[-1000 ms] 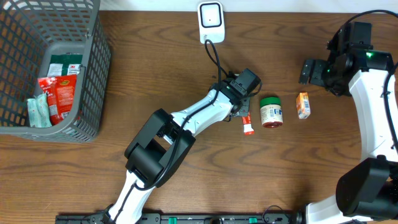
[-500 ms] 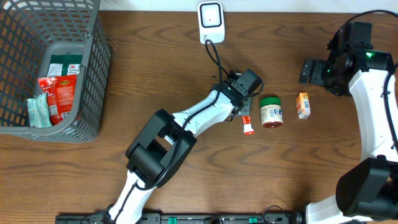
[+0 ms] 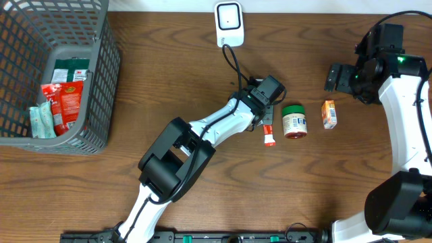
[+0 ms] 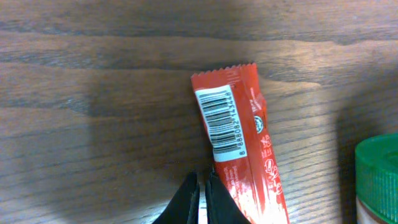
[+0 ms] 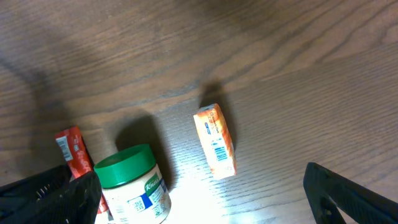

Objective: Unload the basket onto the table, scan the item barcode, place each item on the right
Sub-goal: 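Lower the red sachet with the left gripper and set it beside the jar, then reach the left gripper into the basket and grasp the pale green pouch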

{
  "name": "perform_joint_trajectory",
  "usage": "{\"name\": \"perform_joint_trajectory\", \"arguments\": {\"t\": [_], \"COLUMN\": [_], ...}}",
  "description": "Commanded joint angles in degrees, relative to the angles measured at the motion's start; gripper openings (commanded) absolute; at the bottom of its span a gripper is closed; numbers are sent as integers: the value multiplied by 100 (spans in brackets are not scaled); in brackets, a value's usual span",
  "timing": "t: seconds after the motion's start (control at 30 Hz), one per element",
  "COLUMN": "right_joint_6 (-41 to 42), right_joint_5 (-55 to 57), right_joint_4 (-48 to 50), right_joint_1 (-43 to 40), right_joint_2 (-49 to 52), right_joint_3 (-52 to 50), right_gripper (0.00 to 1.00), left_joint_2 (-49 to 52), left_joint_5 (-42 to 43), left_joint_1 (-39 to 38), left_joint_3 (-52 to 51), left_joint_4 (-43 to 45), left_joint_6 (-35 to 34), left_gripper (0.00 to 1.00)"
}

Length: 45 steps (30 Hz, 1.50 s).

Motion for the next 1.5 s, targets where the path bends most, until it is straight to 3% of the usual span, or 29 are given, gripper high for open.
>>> {"name": "perform_joint_trajectory", "arguments": {"t": [0.0, 0.13, 0.27, 0.5, 0.63, 0.67, 0.73, 0.87, 0.97, 1.13, 1.27, 1.47], "right_joint_6": [-39, -39, -42, -42, -39, -39, -39, -39, -42, -39, -39, -42], "right_joint_5": [-9, -9, -9, -9, -9, -9, -9, -7, -7, -7, -7, -7], "right_joint_4": [-7, -7, -2, 24, 15, 15, 15, 15, 15, 15, 15, 15], "right_joint_1": [-24, -24, -24, -24, -24, -24, -24, -24, -24, -24, -24, -24], "right_joint_2": [-90, -90, -90, -90, -90, -90, -90, -90, -90, -90, -90, -90], "right_joint_3": [107, 107, 107, 107, 107, 107, 107, 107, 107, 107, 107, 107], "right_gripper": [99, 99, 99, 99, 99, 99, 99, 99, 99, 99, 99, 99], "left_joint_2": [116, 74, -376, -1952, -2999, -3359, -3740, -4168, -4103, -3816, -3213, -1989], "left_joint_5": [59, 57, -107, -1283, -1515, -1517, -1515, -1510, -1513, -1513, -1513, -1513], "left_joint_1": [-11, 4, 15, 625, 1668, 2177, 2949, 4756, 5853, 6802, 7250, 7381], "left_joint_3": [-63, -63, 181, 1550, 2234, 2249, 2249, 2247, 2122, 1523, 1263, 1263], "left_joint_4": [42, 44, -188, -2240, -2909, -2898, -2905, -3329, -3860, -4019, -3888, -3930], "left_joint_6": [-26, 46, 769, 1818, 2122, 2175, 2184, 2181, 2184, 2184, 2190, 2723], "left_gripper": [8, 8, 8, 23, 39, 50, 59, 63, 63, 64, 66, 66]}}
